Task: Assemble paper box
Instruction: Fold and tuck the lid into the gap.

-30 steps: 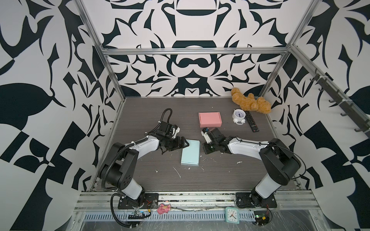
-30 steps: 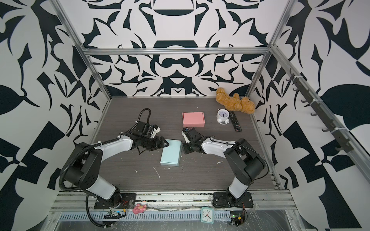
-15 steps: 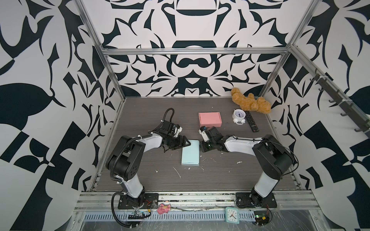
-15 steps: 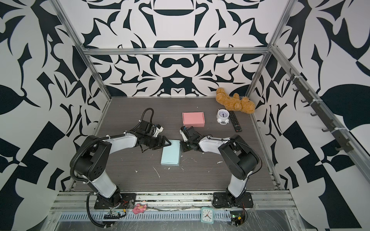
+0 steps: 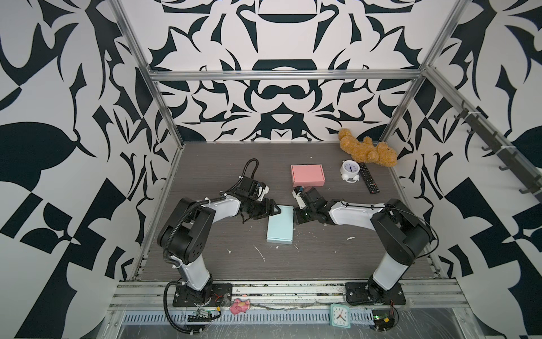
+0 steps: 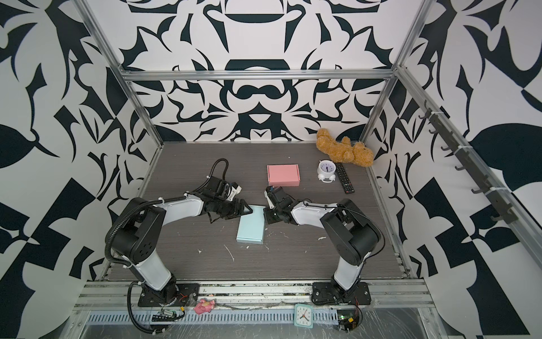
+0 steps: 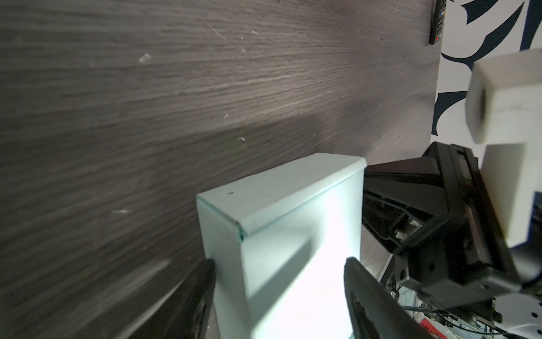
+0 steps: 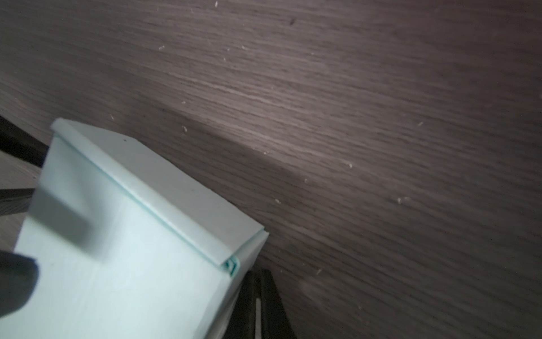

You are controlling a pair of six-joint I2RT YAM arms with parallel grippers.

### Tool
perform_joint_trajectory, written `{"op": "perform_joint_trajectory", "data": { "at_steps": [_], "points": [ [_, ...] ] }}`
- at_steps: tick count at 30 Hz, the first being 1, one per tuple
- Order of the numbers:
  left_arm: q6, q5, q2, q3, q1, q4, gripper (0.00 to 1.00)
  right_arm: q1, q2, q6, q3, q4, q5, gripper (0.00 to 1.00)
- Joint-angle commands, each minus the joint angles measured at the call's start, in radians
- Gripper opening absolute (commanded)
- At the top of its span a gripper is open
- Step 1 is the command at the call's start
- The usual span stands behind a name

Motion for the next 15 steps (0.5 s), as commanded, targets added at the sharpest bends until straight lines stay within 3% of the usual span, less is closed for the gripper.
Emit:
{"op": "perform_joint_trajectory", "data": {
  "at_steps": [1,15],
  "points": [
    [-0.007,0.077,0.021,0.033,-0.031,0.066,0.72,0.044,-0.049,0.014,0.002,0.08,-0.086,0.1],
    [-0.002,0.053,0.015,0.017,0.004,0.054,0.73,0.043,-0.124,0.006,-0.078,0.041,-0.046,0.12]
  ]
}}
